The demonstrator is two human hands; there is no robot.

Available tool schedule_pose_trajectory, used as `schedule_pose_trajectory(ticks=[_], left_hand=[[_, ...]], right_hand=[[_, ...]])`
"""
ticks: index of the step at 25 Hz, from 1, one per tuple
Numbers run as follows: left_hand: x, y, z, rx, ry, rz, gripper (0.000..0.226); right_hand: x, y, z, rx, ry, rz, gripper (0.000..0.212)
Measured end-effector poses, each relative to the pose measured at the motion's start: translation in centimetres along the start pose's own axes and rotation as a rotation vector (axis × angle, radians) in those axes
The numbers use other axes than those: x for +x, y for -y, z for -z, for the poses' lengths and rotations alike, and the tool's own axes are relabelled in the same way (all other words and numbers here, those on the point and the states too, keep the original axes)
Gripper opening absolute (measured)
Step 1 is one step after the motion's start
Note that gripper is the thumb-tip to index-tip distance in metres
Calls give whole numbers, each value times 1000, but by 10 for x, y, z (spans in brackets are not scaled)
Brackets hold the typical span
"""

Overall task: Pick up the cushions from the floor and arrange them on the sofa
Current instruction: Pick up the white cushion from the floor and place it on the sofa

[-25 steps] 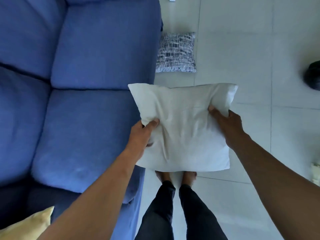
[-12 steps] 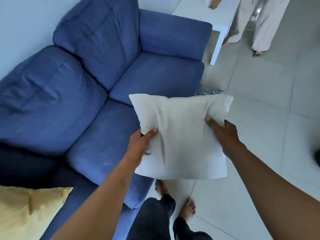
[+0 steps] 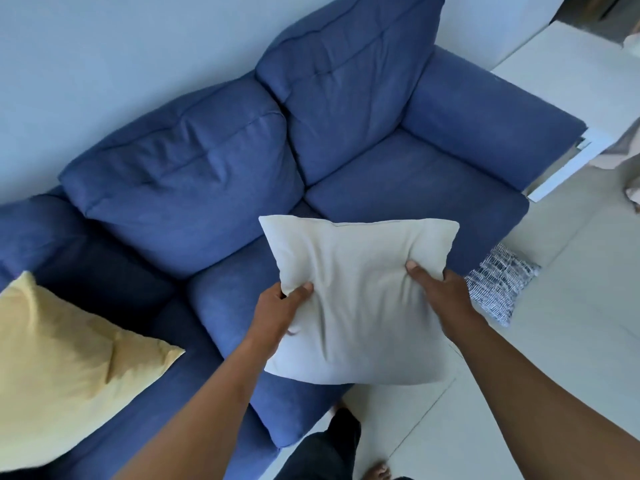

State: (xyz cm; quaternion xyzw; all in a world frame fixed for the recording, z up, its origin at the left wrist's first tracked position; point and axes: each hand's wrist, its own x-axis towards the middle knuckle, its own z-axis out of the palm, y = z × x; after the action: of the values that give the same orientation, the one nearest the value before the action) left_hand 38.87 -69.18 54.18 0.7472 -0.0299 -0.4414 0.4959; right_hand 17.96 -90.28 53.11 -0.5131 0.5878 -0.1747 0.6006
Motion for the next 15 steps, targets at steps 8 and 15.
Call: schedule_pose_trajectory(ticks=[8,15], left_hand=[[38,-6,63,-88,-198,-12,27],[63,-4,84,-207,-408,58,33]], right_hand=[[55,56,-103,-147,246,-2,30],[107,94,-182,-276,465,20,24]])
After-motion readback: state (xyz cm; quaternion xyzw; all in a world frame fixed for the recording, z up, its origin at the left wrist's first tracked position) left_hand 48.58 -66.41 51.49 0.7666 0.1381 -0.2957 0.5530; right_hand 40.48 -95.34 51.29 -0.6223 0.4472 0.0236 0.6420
